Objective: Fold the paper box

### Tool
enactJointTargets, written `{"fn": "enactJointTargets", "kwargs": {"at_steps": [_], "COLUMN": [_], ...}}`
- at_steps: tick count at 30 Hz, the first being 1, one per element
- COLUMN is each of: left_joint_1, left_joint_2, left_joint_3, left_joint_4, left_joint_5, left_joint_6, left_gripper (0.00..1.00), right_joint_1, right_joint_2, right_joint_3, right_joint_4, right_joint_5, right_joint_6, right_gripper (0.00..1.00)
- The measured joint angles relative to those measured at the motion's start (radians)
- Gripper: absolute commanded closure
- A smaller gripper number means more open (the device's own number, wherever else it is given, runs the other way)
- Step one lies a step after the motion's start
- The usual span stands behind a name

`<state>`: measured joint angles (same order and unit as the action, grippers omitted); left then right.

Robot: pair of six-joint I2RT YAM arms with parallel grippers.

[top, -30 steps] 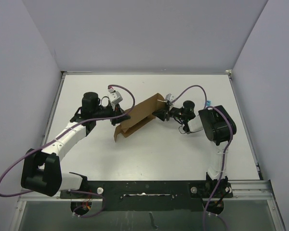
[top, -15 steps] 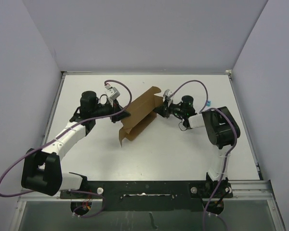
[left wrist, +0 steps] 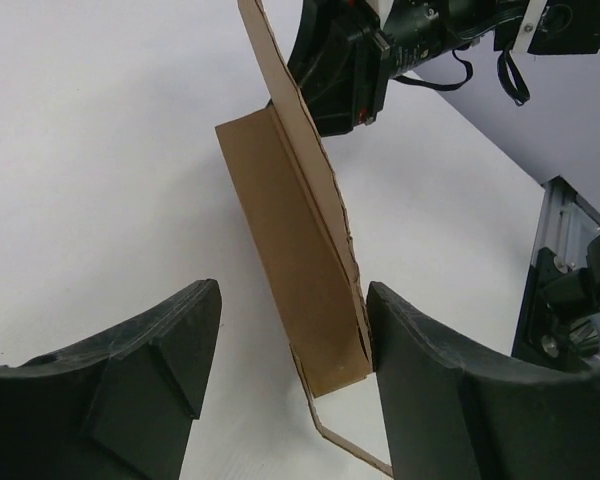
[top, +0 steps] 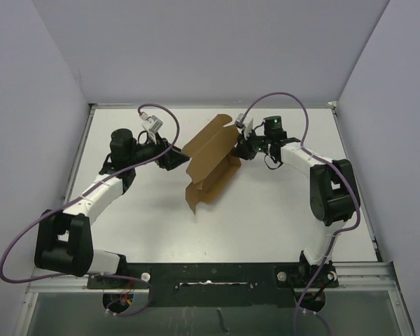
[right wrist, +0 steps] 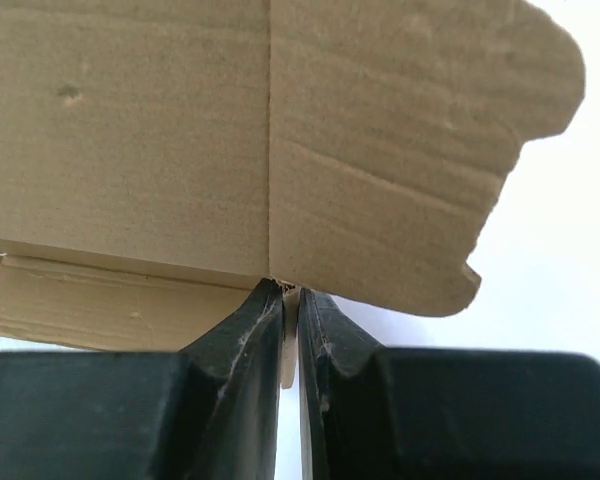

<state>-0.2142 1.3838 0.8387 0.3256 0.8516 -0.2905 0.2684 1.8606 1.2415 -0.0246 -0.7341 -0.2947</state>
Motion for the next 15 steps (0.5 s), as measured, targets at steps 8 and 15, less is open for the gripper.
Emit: {"fn": "enactJointTargets", "kwargs": {"at_steps": [8, 15], "left_joint_1": [0.000, -0.001], "left_joint_2": [0.043, 0.097], "left_joint_3": [0.000, 0.000], "left_joint_4": [0.042, 0.094], "left_joint_5": [0.005, 0.048], "left_joint_6": [-0.120, -0.247], "left_gripper": [0.18, 0.18], "right_joint_1": [-0.031, -0.063], "right_joint_2": [0.000, 0.000], "right_joint_3": [0.054, 0.101], "right_joint_4": [-0.328, -0.475], "right_joint_5": [0.058, 0.092], "right_joint_6": [-0.088, -0.114], "right_gripper": [1.00, 1.00]}}
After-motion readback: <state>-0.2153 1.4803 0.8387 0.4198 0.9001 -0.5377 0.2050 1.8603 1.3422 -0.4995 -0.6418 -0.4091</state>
